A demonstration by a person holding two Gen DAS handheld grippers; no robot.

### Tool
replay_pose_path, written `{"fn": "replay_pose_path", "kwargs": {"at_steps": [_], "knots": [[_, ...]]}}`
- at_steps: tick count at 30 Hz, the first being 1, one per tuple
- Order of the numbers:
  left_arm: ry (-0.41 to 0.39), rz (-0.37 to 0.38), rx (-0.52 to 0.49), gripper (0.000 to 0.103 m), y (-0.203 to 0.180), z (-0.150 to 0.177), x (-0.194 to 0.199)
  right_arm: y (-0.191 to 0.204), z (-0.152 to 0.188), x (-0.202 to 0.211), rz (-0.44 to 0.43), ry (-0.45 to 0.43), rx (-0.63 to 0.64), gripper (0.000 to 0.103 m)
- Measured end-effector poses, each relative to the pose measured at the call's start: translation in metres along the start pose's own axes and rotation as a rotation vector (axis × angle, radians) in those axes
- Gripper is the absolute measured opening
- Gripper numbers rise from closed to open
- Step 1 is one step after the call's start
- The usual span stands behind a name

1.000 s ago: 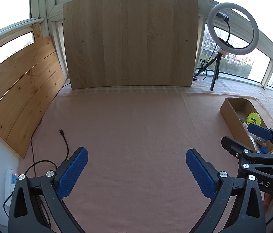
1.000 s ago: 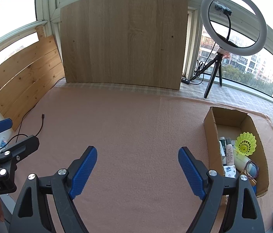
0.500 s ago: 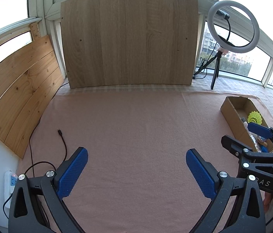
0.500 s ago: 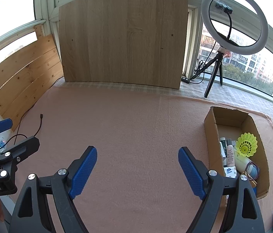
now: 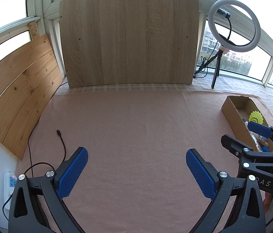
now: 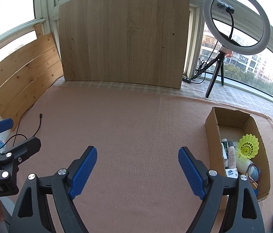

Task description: Organize objects

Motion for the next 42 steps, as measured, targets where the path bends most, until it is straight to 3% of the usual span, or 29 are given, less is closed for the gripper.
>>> {"fn": "replay_pose_path", "kwargs": {"at_steps": [42], "knots": [[0.031, 0.014, -0.028, 0.102, -0.008, 0.002, -0.018, -0.002, 0.002, -0.010, 0.002, 0.025, -0.016, 0.083]]}}
Point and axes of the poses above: each gripper's, at about its wrist camera, not at the fingertips, and x roughly against the way its jaws point, y to its left, z to its underside, the point moved 8 cm from there along -x, roughly the way its jaws point, and after that the axes turned 3 degrees about x, right-handed, at the moved point
